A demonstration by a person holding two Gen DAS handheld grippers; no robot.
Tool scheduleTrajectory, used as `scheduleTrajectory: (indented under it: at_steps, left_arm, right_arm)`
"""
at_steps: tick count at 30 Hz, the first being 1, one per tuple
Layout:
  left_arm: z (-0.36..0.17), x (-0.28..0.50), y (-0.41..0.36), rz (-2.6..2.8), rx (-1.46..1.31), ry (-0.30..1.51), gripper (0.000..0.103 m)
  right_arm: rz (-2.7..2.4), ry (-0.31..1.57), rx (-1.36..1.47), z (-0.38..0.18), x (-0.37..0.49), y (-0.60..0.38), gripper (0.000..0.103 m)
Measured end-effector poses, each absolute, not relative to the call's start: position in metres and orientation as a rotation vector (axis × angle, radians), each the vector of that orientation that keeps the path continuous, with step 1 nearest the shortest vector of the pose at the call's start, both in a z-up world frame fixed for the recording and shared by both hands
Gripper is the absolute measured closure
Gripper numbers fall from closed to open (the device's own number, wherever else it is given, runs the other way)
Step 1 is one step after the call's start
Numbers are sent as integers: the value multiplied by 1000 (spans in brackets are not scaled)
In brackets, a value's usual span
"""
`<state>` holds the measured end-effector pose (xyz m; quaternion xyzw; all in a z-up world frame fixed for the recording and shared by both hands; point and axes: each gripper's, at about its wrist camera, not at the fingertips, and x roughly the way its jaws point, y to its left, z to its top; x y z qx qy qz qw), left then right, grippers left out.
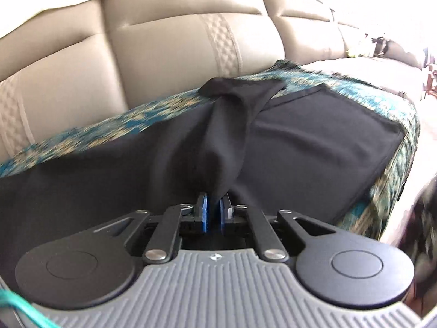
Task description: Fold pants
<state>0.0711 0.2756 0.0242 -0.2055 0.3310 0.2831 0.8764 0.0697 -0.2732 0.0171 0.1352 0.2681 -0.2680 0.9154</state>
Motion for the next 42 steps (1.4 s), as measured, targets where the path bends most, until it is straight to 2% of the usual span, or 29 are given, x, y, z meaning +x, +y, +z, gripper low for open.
scheduleTrajectory:
  at_steps: [2,3,6,8,9,12,13,16,18,19,20,22,25,31,32,33,34,36,42]
  left_arm:
    - [23,71,276,591,-435,698,96]
    - [23,71,276,589,-434,702,96]
    - [23,73,276,589,-426,712,96]
    - [22,75,276,595,-413,718,96]
    - [22,76,276,596,-409,720,96]
    - [22,77,275,601,-394,724,96]
    - [22,78,275,603,-389,726,96]
    - [22,81,275,614,-388,728,95]
    - [22,82,274,623,-388,731,95]
    - [22,82,273,628,-384,733,95]
    - [22,82,271,633,-378,735,95]
    - [21,84,269,641,-362,740,95]
    - [21,87,266,654,-341,745,95]
    - [20,94,264,672,-310,761,94]
    - [20,94,264,674,-309,763,94]
    - [20,95,264,679,-309,763,94]
    - [20,95,264,681,-308,763,94]
    - [19,96,263,686,-299,762,94]
    - [19,97,263,680,-299,762,94]
  right_arm:
    - [-574,553,281,17,78,-293,77]
    - [-590,553,274,17,82,-302,71]
    - [-625,562,256,19,96,-333,70]
    - [-685,581,223,19,109,-355,86]
    - [-724,597,212,18,115,-367,88]
    - [-783,605,230,16,121,-408,88]
    - [-791,601,255,19,122,-421,91]
    - [-679,558,414,28,123,-448,87]
    - [-598,518,411,37,134,-450,86]
    - [-552,504,369,42,143,-446,79]
    - [-500,508,326,46,154,-443,62]
    - [-381,535,250,52,181,-436,41]
    - [-272,607,123,51,223,-423,30]
    - [-296,745,63,24,278,-425,27]
    - [-303,728,70,23,280,-428,27]
    - [-308,737,79,23,284,-431,50]
    - [-313,733,87,24,286,-434,94]
    - [-371,733,112,28,289,-443,98]
    - [-449,672,249,39,267,-481,98]
